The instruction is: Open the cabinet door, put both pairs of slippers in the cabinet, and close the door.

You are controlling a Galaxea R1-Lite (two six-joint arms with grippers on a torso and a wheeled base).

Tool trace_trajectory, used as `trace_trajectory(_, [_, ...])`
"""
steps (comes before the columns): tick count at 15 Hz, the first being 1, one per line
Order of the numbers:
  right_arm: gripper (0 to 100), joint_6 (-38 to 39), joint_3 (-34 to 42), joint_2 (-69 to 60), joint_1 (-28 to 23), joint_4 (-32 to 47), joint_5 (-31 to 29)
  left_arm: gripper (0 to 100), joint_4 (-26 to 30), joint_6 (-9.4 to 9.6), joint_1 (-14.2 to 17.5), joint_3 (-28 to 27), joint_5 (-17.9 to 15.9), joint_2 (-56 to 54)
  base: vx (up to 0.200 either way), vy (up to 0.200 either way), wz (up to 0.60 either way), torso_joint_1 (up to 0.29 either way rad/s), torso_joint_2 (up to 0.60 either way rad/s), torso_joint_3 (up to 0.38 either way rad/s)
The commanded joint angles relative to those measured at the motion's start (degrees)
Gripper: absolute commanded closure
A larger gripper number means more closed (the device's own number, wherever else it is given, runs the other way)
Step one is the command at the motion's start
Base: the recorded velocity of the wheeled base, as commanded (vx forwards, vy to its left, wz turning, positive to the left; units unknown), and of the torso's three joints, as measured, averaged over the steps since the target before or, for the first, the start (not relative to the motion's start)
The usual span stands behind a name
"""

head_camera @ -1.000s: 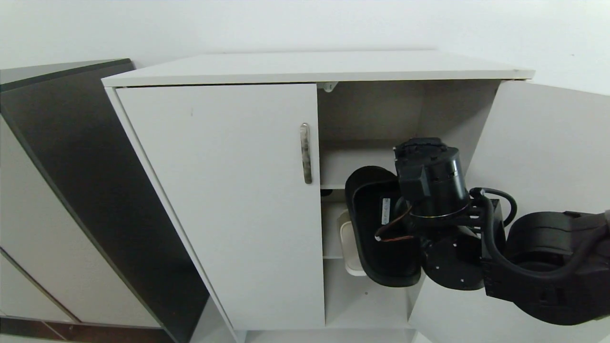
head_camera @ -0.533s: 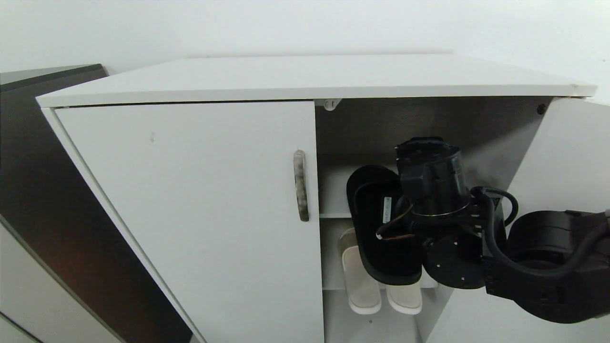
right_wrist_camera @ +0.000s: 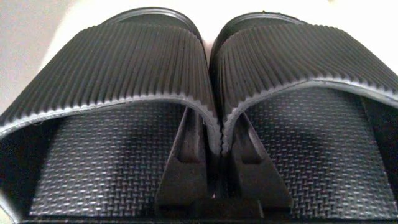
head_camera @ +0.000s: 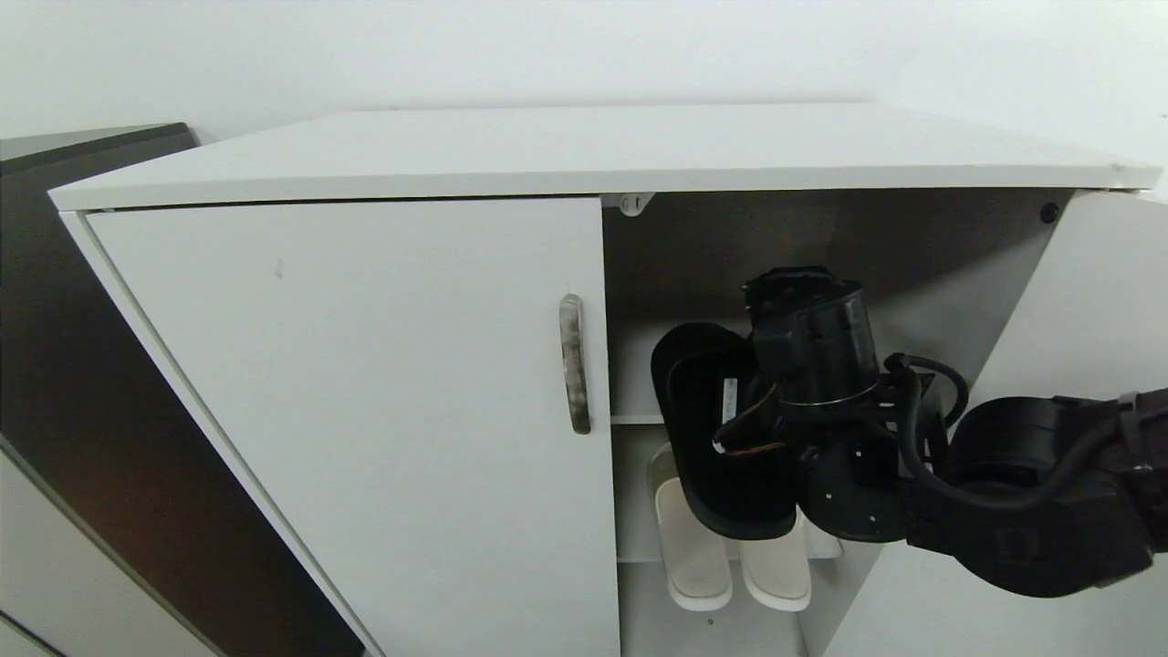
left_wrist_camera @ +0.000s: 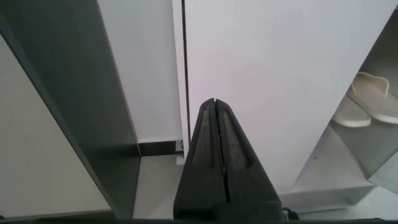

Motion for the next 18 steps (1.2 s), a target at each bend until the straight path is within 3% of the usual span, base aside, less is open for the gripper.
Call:
trace_trajectory(1, [100,-1.1,-1.9,2.5,-1.7,-0.1,0.8,100,0.0,-0.01,0.0,0.0,0.0,0.1,0.0,0.0,0.0,0.0,0.0,0.0])
trace_trajectory(6, [100,-5.3,-9.7,6.2,-7.1,0.0,3.4,100,0.0,-0.01,0.0,0.0,0.0,0.1,0.0,0.0,0.0,0.0,0.0,0.0])
trace_trajectory(10, [100,-6.1,-15.5,10.1,-8.7,0.4,3.6,100,0.0,-0.01,0.0,0.0,0.0,0.1,0.0,0.0,0.0,0.0,0.0,0.0])
trace_trajectory(18, [100,-6.5,-16.9,12.0,-9.8,0.3,4.6,100,0.0,-0.01,0.0,0.0,0.0,0.1,0.0,0.0,0.0,0.0,0.0,0.0])
